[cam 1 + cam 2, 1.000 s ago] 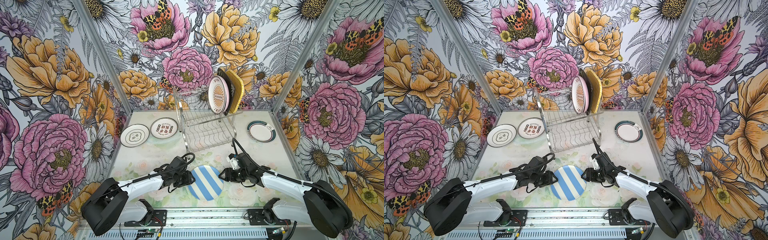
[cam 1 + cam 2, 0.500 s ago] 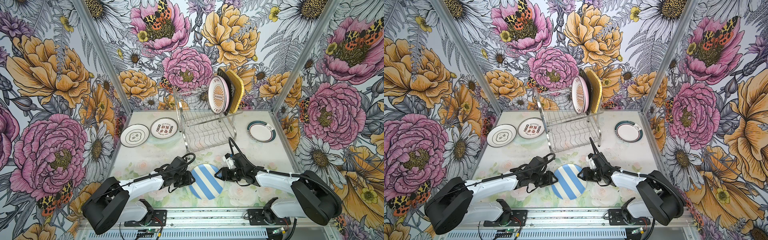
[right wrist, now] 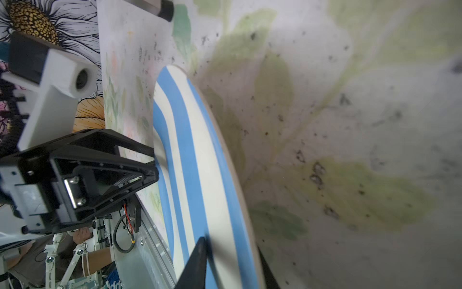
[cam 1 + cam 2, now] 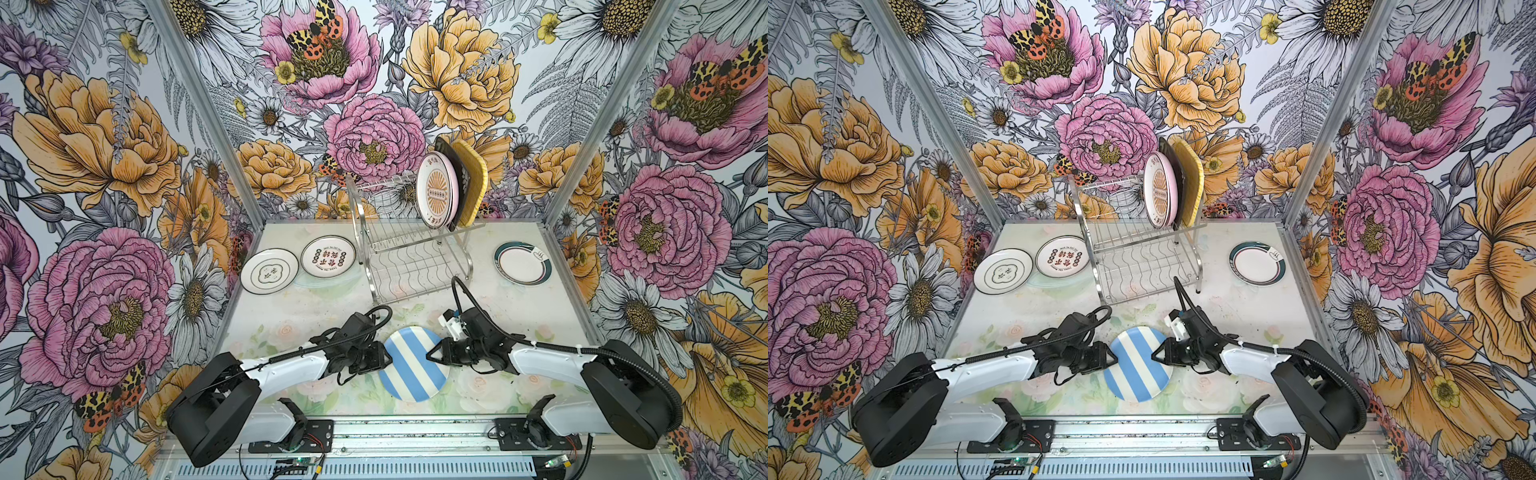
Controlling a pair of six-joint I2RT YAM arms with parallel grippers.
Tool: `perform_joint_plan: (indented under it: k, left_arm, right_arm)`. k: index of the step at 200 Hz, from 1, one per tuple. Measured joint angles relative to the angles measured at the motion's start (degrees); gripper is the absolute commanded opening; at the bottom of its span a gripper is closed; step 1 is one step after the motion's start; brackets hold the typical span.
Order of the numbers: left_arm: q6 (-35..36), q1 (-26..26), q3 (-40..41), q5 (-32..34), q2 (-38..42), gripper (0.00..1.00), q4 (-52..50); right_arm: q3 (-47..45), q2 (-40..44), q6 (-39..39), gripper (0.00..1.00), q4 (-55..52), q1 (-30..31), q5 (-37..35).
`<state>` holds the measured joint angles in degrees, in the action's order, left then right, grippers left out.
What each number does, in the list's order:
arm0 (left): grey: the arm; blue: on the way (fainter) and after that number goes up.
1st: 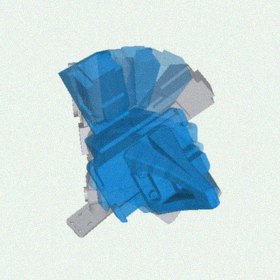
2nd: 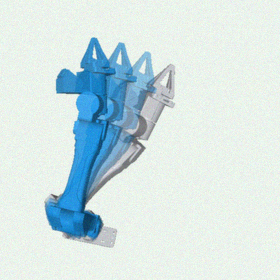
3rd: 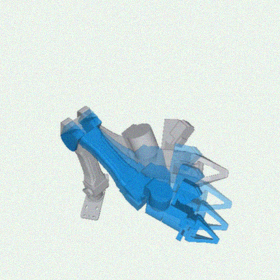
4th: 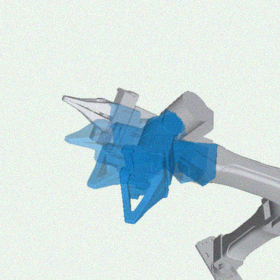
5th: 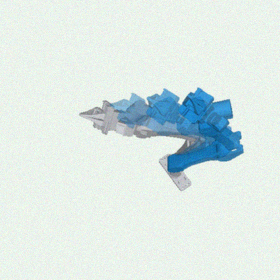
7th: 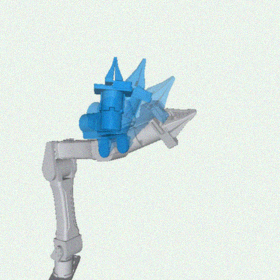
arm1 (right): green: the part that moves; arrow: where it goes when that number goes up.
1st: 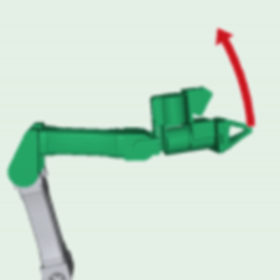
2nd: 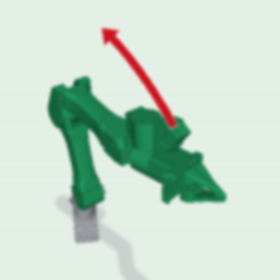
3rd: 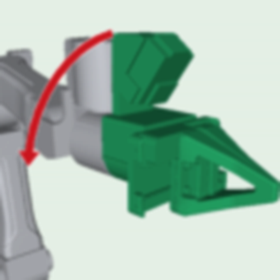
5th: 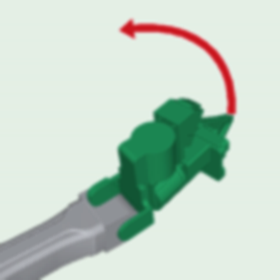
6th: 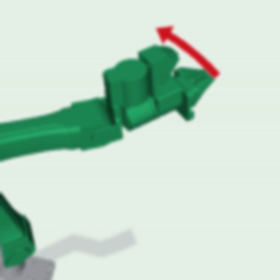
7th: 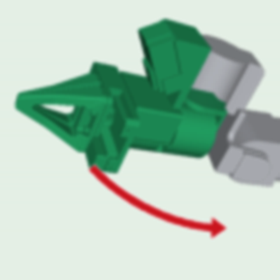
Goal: Load plates into a dish rack
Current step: Pick up the plate from the bottom-center of the table.
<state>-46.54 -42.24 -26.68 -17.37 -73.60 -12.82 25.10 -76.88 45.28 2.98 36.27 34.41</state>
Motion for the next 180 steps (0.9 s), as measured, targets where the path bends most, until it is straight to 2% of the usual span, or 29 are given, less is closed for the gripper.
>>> perform_joint_plan:
  k: [16, 54, 78, 127, 180]
  left_arm:
    - [-0.2, 0.0, 0.0, 0.3, 0.4, 0.58, 0.0]
    - [-0.4, 0.3, 0.0, 0.5, 1.6, 0.68, -0.4]
    - [-0.2, 2.0, 0.0, 0.4, 4.3, 0.74, -4.1]
    - [1.9, 7.9, 0.0, 0.8, 11.6, 0.83, -11.0]
    - [4.4, 11.8, -1.1, 1.5, 12.1, 0.89, -14.4]
  right_arm:
    - [1.3, 1.7, 0.3, 0.0, 1.2, -0.1, 2.2]
    - [2.2, 2.4, -0.3, 0.0, 0.5, 0.6, 1.5]
    - [2.2, 4.3, -0.2, 0.0, -2.6, 1.0, -0.3]
    - [3.8, 14.9, -0.8, 0.0, -15.6, 1.3, -8.0]
    - [12.2, 24.0, -2.3, 0.0, -30.1, 2.6, -17.3]
